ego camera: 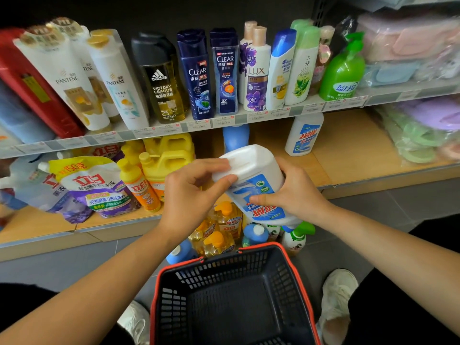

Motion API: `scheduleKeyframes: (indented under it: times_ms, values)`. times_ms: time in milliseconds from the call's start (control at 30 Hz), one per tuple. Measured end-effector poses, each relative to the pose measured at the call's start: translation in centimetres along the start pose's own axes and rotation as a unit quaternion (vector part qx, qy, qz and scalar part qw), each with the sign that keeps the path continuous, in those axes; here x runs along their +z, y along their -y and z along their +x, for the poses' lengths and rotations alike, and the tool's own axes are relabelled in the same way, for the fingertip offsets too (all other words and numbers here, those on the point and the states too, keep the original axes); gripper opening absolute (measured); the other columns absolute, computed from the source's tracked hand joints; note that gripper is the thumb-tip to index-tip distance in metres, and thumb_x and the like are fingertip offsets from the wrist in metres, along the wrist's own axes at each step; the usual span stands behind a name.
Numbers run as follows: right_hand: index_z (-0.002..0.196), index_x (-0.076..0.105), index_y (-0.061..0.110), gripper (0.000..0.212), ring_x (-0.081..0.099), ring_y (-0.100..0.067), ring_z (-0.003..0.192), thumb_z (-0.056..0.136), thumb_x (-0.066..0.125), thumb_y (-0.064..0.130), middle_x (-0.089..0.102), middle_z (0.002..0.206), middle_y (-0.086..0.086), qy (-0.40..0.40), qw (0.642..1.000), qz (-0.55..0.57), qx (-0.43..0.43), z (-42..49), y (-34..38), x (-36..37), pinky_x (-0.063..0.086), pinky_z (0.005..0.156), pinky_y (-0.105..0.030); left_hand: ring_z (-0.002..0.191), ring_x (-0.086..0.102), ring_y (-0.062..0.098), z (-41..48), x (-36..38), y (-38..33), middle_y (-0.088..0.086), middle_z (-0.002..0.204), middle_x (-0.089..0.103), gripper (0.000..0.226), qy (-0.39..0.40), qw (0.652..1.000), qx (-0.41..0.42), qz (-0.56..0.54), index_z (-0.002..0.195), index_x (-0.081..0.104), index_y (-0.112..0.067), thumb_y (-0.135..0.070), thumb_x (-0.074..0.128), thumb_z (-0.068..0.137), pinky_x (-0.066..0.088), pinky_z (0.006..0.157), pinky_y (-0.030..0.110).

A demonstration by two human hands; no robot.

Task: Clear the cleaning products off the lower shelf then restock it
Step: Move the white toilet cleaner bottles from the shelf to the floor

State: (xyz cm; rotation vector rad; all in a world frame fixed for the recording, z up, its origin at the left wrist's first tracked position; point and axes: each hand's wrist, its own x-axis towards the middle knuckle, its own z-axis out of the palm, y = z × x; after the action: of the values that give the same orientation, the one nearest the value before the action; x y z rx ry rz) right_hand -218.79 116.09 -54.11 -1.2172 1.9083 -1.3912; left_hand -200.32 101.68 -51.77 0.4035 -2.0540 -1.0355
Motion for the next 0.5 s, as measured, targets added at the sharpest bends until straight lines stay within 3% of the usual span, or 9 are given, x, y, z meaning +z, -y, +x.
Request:
scheduleKeyframes:
  times_ms: [133,267,400,500]
  values:
    - [0.118,0.059,0.024,0.066,0.073,-0.011,0.095,0.061,0.090,0.033,0.075,0.105,0.006,0.005,0.998,0.058,0.017,0.1,0.3,0.0,0.062,0.071,-0.027,0.120,0.061,0.001,0.4,0.0,0.4,-0.006,0.129,0.065,0.034,0.017,0.996,-0.069,-0.044,0.120,0.070,-0.017,-0.024,0.075,0.087,0.058,0.083,0.020]
    - [0.120,0.060,0.021,0.065,0.074,-0.019,0.098,0.064,0.091,0.032,0.075,0.110,0.002,-0.006,0.992,0.122,0.035,0.2,0.3,0.0,0.063,0.075,-0.040,0.110,0.068,0.007,-0.2,0.6,0.8,-0.014,0.127,0.065,0.055,0.063,0.988,-0.100,-0.100,0.140,0.054,-0.024,-0.018,0.073,0.089,0.062,0.079,0.029]
    - [0.118,0.061,0.020,0.066,0.074,-0.027,0.101,0.062,0.094,0.031,0.075,0.113,-0.005,-0.021,0.979,0.195,0.057,0.4,0.2,-0.1,0.062,0.078,-0.048,0.108,0.071,0.020,-0.7,1.5,2.1,-0.002,0.128,0.069,0.082,0.130,0.974,-0.138,-0.120,0.155,0.032,-0.025,-0.010,0.076,0.087,0.061,0.084,0.037]
    - [0.115,0.064,0.022,0.066,0.072,-0.032,0.104,0.059,0.096,0.032,0.074,0.115,-0.010,-0.023,0.962,0.264,0.062,0.5,0.4,-0.2,0.062,0.078,-0.048,0.112,0.068,0.025,-1.8,2.5,3.0,-0.001,0.123,0.072,0.073,0.202,0.947,-0.210,-0.134,0.146,0.046,-0.022,-0.016,0.081,0.082,0.059,0.092,0.041]
